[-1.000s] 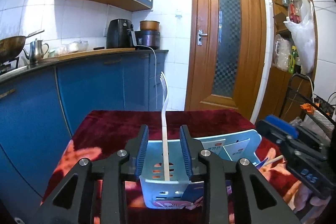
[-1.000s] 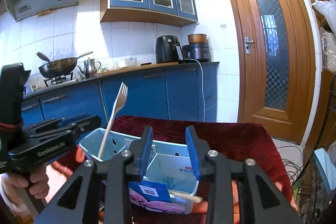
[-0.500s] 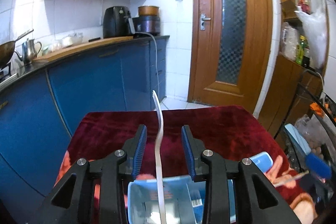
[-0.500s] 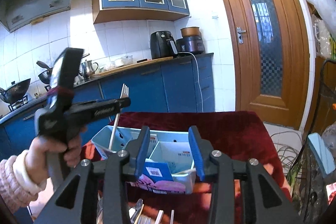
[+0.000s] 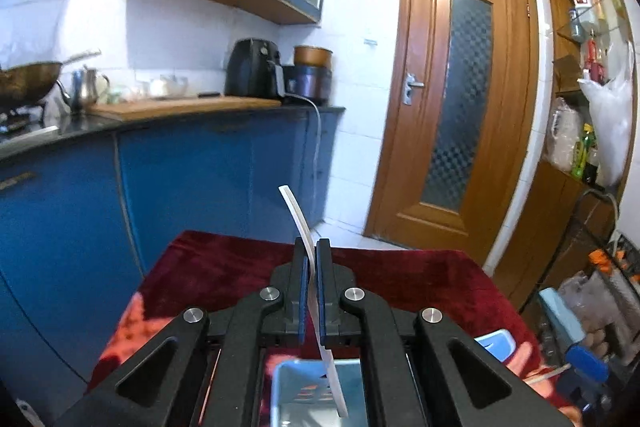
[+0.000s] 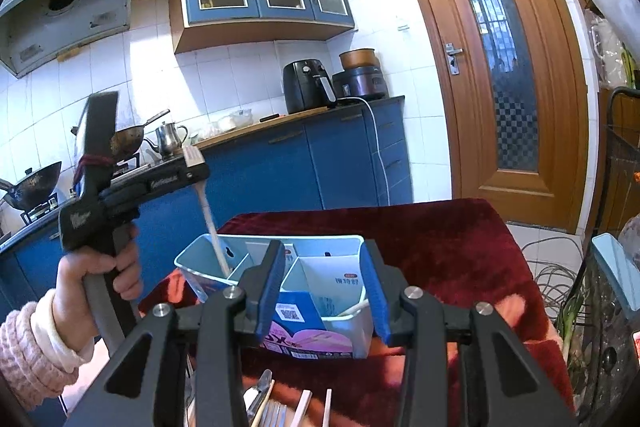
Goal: Organize utensils
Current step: 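Lower the fork into the blue holder and open the left tool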
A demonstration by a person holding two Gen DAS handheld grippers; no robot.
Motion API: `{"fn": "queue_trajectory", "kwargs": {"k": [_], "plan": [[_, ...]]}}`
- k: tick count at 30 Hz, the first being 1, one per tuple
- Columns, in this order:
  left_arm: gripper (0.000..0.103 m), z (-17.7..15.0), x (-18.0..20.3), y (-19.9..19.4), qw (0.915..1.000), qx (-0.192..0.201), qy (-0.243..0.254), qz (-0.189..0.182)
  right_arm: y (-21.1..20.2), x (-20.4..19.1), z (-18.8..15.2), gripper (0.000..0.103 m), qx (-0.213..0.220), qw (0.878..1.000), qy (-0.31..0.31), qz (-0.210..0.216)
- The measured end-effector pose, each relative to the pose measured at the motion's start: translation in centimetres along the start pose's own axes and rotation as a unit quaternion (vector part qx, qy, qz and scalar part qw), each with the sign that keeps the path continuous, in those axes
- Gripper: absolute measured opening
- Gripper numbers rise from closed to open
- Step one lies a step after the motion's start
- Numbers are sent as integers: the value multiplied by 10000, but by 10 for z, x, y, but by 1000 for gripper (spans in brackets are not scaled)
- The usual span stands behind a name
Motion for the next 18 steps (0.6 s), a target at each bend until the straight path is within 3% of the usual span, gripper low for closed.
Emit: {"fn": "queue_trajectory", "kwargs": {"k": [3,7,13,18], "plan": [[3,-14,2,-5,9998,-87,189,17,0,-1,-1,42,-50,10000,-15,-7],[6,-29,3,-4,9983,-502,145,-274,-3,-1,-4,43,-102,9999,-7,-22],[32,-41,6,-20,9967,-720,153,-353,-10,-1,-3,43,-114,9999,2,-34],[40,-42,9,-46,9955,-809,45,-483,-21,-2,-3,43,-169,9998,-57,-62]]}}
Point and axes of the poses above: each gripper's, at about its wrist camera, not at the fingertips, and y roughly the way its jaws point, x to its right, z to its top, the point moved 5 cm from there along y, roughly the way its jaws point, and after that the axes turned 15 degrees about -z, right-handed, at the moved point
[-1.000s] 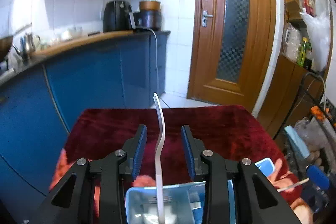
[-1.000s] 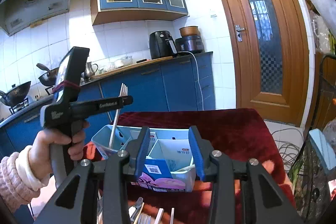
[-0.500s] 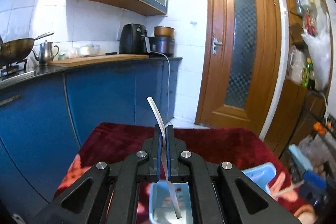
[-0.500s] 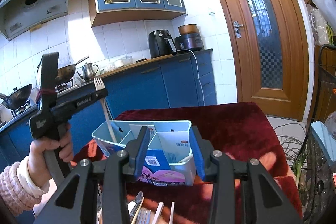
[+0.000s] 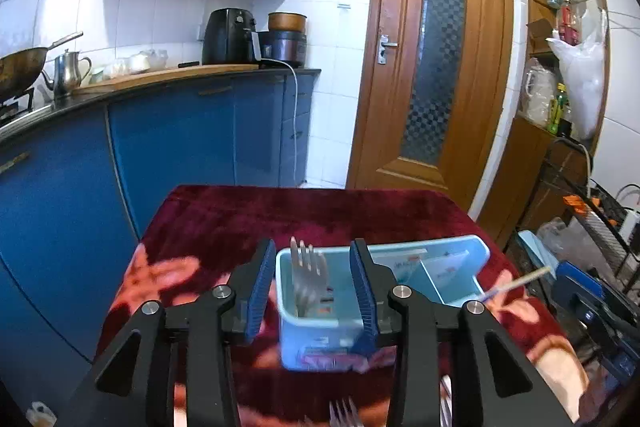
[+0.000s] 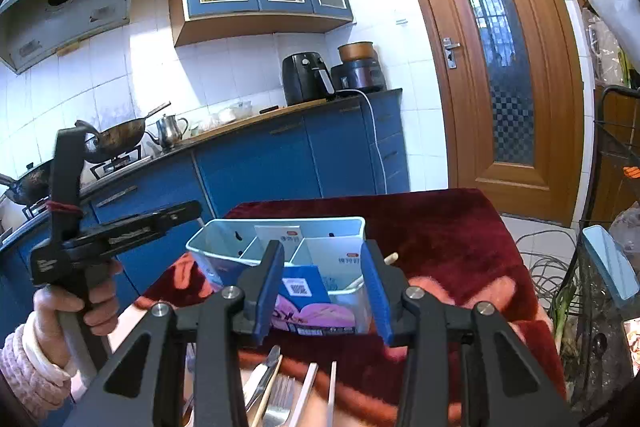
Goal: Organize utensils
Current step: 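Lower the fork into the blue holder and open the left tool, then move both tools back down to the remaining utensils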
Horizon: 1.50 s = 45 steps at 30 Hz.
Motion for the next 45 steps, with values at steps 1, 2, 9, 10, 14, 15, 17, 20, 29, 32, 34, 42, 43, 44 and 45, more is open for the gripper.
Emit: {"fn": "queue_trajectory", "kwargs": {"k": [1,2,9,10,14,15,17,20,29,32,34,42,43,44,45], "plan": [[41,-2,1,-7,10000,-30,21,2,-2,-1,-1,43,-33,10000,-20,-3],[41,-4,3,-13,10000,-77,57,21,-5,-1,-1,43,-64,10000,-41,-12],[43,-28,8,-47,9986,-497,177,44,-14,-5,-13,43,-483,9983,-318,-115],[44,-33,8,-49,9976,-651,208,114,-15,-6,-16,43,-578,9976,-370,-137],[44,-58,6,-49,9918,-1218,290,261,-10,-8,-29,43,-1024,9925,-608,-270],[44,-64,6,-49,9907,-1326,232,212,-8,-8,-34,43,-1169,9906,-661,-269],[44,-75,3,-46,9884,-1516,69,100,-5,-8,-41,43,-1384,9871,-752,-291],[44,-92,-3,-39,9841,-1763,-157,129,-1,-11,-52,43,-1685,9810,-913,-289],[44,-119,-13,-20,9733,-2206,-627,-121,23,-14,-83,43,-2808,9516,-1226,-255],[44,-120,-16,-14,9701,-2305,-709,-254,31,-16,-89,43,-3087,9410,-1360,-267],[44,-120,-18,-9,9679,-2361,-797,-326,37,-17,-94,43,-3320,9321,-1424,-257],[42,-130,-23,7,9567,-2594,-1175,-607,56,-20,-105,41,-3866,9093,-1526,-189],[42,-130,-23,7,9576,-2569,-1160,-590,59,-20,-105,39,-3903,9075,-1540,-207],[41,-130,-23,8,9579,-2565,-1147,-589,60,-20,-106,38,-3921,9063,-1564,-219],[41,-130,-23,8,9578,-2562,-1156,-596,62,-20,-105,37,-3930,9056,-1581,-226]]}}
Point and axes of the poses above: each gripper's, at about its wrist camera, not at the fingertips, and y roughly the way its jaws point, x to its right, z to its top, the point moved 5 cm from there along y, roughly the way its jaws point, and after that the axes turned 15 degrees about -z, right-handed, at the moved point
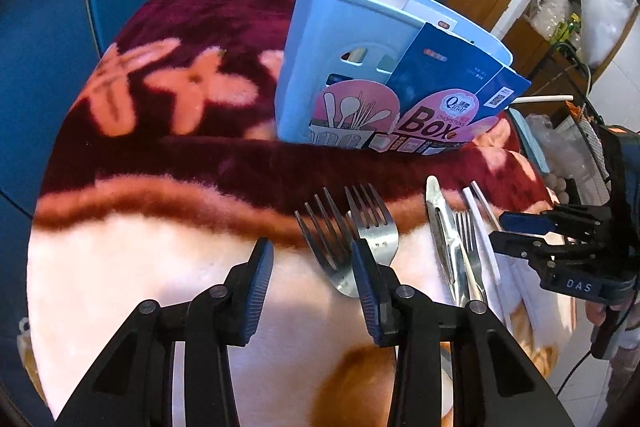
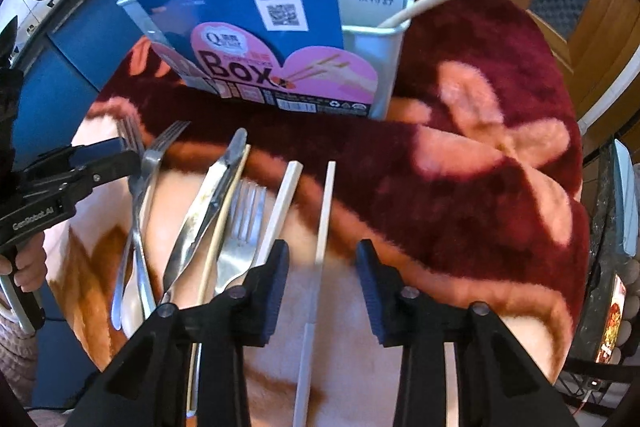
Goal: Organize utensils
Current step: 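Move both tools back down to the remaining utensils, then grasp a silver fork with the left tool while the right grasps a white chopstick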
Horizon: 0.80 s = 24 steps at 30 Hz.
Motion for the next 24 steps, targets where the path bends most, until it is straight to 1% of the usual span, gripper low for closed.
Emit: {"fn": "queue_trajectory", "kwargs": {"k": [3,5,6,7,8,9,11,13,15,18,21,22,23,24], "plan": [[39,1,-1,0,10000,0,-41,-48,1,1,3,35,-55,10000,-11,17],[33,1,0,1,9999,0,-69,-126,3,2,5,33,-78,10000,-27,30],[28,2,0,1,9998,-2,-87,-169,3,2,5,32,-86,9999,-25,47],[21,2,0,2,9997,11,-103,-225,3,3,6,29,-77,9999,-16,84],[18,2,1,3,9995,30,-111,-307,3,4,7,22,-56,9999,3,115],[15,2,1,3,9994,47,-118,-334,3,6,7,19,-25,9999,53,157],[10,1,2,3,9993,94,-109,-349,4,10,7,9,25,9998,104,166],[6,0,4,1,9991,177,-91,-383,3,15,5,8,108,9995,198,242],[5,-1,6,-3,9988,282,-44,-391,0,18,2,6,252,9985,345,355],[5,-2,12,-15,9981,491,111,-343,-11,20,-5,6,590,9951,520,596],[5,-1,17,-30,9965,746,354,-138,-22,15,-8,6,938,9910,635,712],[5,-1,19,-37,9953,861,438,-61,-29,15,-10,6,1116,9885,696,743],[5,0,21,-43,9939,979,506,-1,-33,16,-10,6,1214,9871,727,744],[4,1,22,-48,9930,1049,537,28,-40,16,-11,6,1402,9845,765,719]]}}
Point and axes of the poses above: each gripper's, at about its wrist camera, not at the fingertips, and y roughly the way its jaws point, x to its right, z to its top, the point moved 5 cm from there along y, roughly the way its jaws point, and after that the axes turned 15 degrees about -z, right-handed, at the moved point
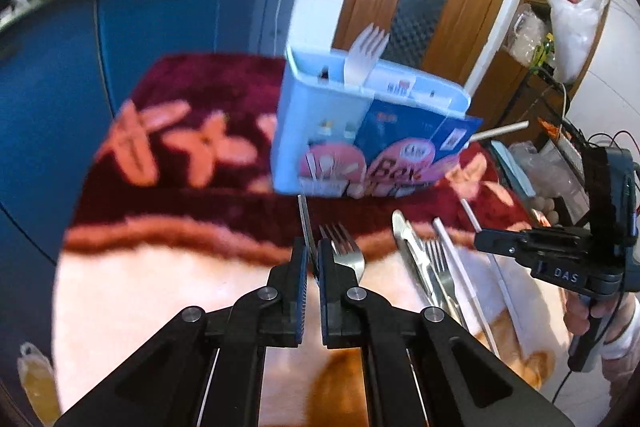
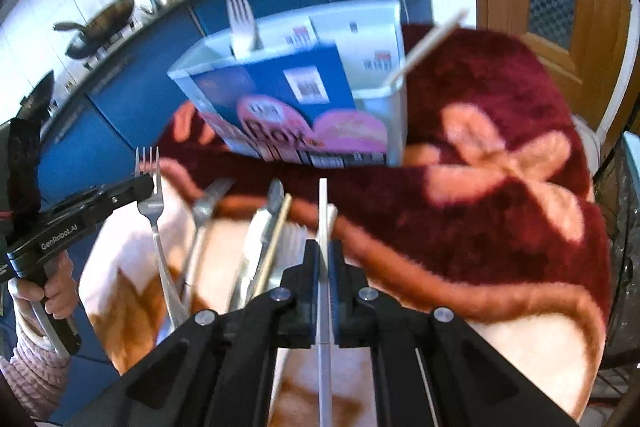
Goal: Organize utensils
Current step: 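Grasp a silver fork with the left tool while the right grasps a white chopstick, then lift the fork with the left tool while the right carries the chopstick over the holder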
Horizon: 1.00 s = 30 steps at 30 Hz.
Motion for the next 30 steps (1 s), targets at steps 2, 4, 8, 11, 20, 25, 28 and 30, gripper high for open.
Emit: {"fn": "queue_trajectory", "kwargs": {"k": [2,4,8,11,20,25,28,30], "plan": [[4,6,2,-14,9997,229,67,43,-10,-2,2,6,280,9996,35,-9],[2,11,3,-25,9992,387,88,58,-24,-2,4,6,659,9978,51,-55],[2,24,10,-51,9951,854,362,336,-44,-5,11,6,1200,9925,206,-130],[1,34,14,-67,9906,1064,516,683,-56,-4,17,6,1529,9874,368,-145],[1,71,25,-109,9796,1647,726,896,-86,-5,44,6,2180,9739,627,-78],[1,101,37,-134,9680,2022,936,1152,-101,-7,60,6,2544,9649,639,-158],[1,119,42,-141,9609,2213,1021,1316,-109,-6,69,6,2716,9598,678,-191],[1,129,45,-141,9564,2316,1089,1405,-115,-6,77,6,2853,9556,696,-254]]}}
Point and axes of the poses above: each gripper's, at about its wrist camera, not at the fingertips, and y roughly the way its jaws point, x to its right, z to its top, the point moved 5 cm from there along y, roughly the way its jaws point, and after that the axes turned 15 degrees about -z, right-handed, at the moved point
